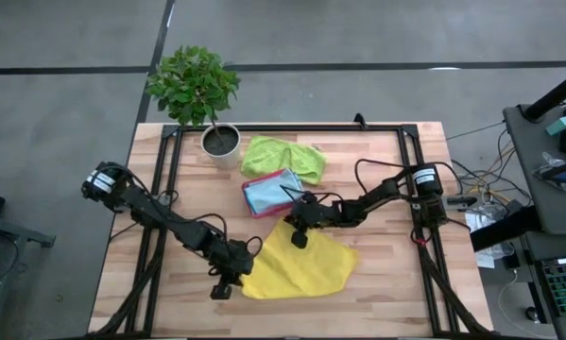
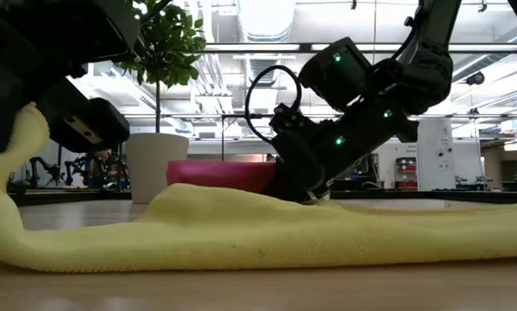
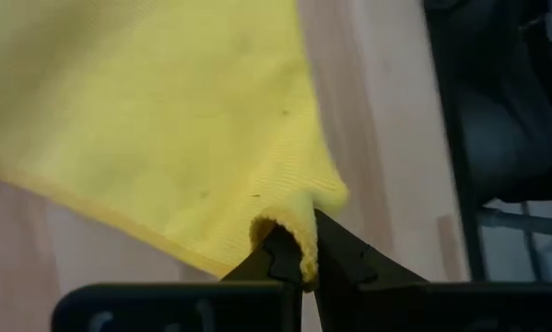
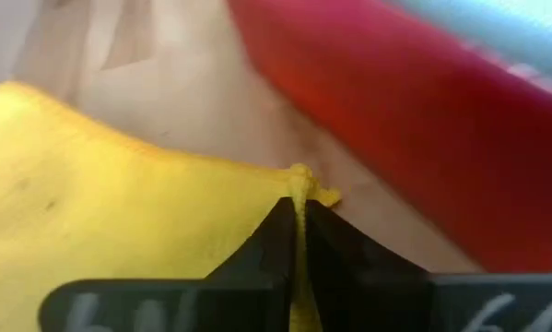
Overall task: Fold microfiber towels
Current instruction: Fold the yellow microfiber cloth
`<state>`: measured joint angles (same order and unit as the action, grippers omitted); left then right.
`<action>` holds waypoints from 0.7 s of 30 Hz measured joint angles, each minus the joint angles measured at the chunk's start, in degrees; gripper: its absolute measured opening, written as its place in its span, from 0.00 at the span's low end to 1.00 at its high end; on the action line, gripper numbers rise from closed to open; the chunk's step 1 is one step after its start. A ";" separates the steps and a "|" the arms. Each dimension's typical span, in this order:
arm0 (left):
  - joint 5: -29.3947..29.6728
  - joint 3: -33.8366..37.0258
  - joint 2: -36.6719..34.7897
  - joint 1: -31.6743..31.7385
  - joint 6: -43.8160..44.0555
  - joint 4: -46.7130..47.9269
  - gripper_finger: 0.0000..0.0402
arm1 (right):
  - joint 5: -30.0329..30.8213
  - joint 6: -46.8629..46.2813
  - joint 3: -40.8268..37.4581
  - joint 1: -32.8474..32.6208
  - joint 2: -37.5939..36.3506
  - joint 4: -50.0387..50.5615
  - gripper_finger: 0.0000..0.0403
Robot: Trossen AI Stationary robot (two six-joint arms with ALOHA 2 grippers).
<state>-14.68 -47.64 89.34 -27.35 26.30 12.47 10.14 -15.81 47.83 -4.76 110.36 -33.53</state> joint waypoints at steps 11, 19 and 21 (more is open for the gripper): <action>4.39 0.44 0.00 0.00 0.08 0.01 0.00 | -5.03 4.15 -0.61 -3.91 -9.90 6.54 0.02; 6.31 0.75 0.00 0.00 -0.16 0.06 0.00 | -2.24 9.23 -0.90 -9.08 -21.91 15.83 0.02; 8.64 0.74 -0.16 0.00 -1.09 0.13 0.00 | 0.25 10.31 -0.98 -10.02 -25.14 18.52 0.02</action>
<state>-6.04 -46.90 89.18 -27.35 25.21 12.60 10.39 -5.50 46.86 -14.78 85.21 -15.00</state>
